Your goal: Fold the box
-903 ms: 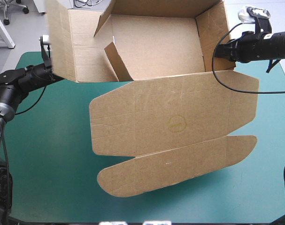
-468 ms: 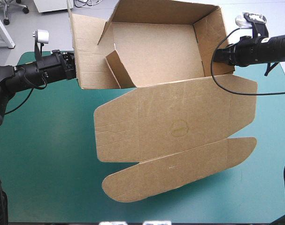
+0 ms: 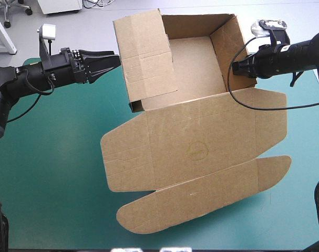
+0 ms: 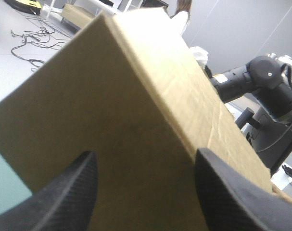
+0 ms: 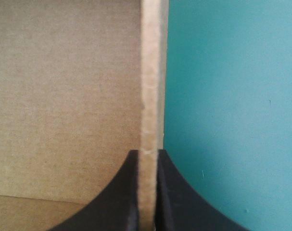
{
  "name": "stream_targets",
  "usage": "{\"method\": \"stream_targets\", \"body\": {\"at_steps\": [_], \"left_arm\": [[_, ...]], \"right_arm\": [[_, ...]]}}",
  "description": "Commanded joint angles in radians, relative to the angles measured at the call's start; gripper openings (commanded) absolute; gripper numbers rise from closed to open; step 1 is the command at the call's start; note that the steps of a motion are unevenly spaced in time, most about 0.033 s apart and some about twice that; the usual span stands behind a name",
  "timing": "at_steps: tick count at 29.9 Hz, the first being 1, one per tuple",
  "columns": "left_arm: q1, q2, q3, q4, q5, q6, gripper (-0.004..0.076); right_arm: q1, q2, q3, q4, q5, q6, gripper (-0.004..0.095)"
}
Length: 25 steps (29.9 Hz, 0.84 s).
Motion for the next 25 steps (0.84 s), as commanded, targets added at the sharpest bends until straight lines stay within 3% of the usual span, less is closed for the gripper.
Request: {"method": "stream_targets", "body": {"at_steps": [1,10,19,25], "left_arm": [[-0.026,-0.04,-0.04,-0.072,0.039,-0.016,0.0434],[-0.101,-0.04,-0.04,0.024,-0.043,-0.074,0.0435],[-0.142,-0.04,-0.057,0.102,-0.115,-0.164,0.0435],[-0.158,-0.04,-0.118,0.251,-0.147,-0.255,0.0434]], "right_arm": [[0.014,-0.048,-0.025,0.037,-0.058,0.022,-0.0011],[0.027,-0.048,-0.025,0.026,-0.058,0.032,-0.0011],[0.107,-0.048,-0.025,-0.117,-0.074,0.08,-0.0011],[0.124,-0.048,-0.025,-0.148,-0.08,0.107,-0.0011]]}}
